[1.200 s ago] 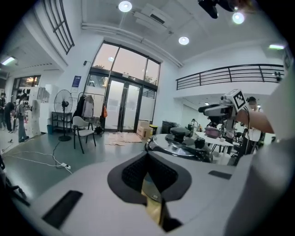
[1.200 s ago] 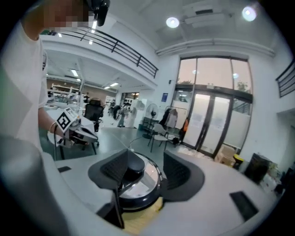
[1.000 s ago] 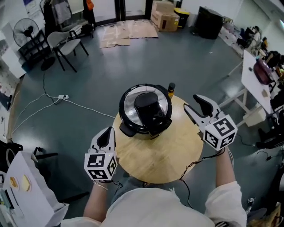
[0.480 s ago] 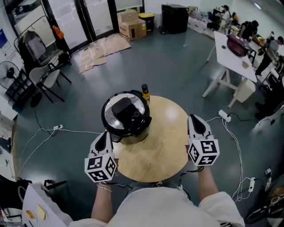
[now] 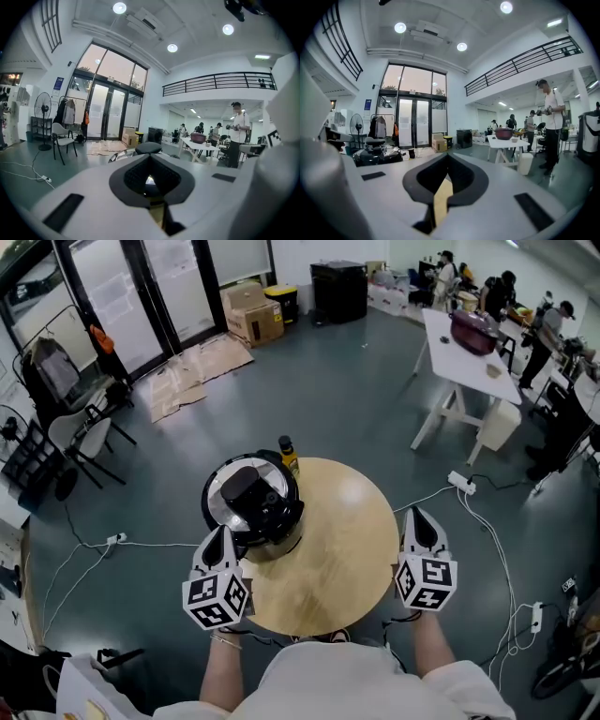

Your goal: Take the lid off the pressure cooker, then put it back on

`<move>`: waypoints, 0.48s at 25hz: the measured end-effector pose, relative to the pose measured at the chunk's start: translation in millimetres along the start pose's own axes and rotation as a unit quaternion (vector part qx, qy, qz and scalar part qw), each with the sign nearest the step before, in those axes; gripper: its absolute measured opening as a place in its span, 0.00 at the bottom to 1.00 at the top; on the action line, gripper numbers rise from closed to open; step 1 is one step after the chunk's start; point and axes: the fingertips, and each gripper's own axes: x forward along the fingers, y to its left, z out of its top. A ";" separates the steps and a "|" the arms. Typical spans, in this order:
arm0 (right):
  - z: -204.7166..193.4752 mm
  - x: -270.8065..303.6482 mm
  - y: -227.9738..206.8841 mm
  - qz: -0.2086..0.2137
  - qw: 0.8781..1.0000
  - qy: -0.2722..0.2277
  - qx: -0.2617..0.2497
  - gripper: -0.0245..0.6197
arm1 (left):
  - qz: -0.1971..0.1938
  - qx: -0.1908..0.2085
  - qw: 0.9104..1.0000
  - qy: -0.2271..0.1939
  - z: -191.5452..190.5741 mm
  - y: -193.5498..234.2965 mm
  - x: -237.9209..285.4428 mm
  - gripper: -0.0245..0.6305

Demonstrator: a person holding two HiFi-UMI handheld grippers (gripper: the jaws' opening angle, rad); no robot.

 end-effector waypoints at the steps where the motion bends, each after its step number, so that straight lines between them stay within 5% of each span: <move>1: -2.2 -0.5 -1.3 -0.003 1.000 0.004 0.002 0.04 | 0.000 -0.001 1.000 -0.001 0.4 0.7 1.0 0.02; 12: -16.0 12.7 12.4 -0.002 0.999 0.035 -0.015 0.04 | 0.014 -0.019 1.000 -0.003 -2.2 19.8 8.2 0.02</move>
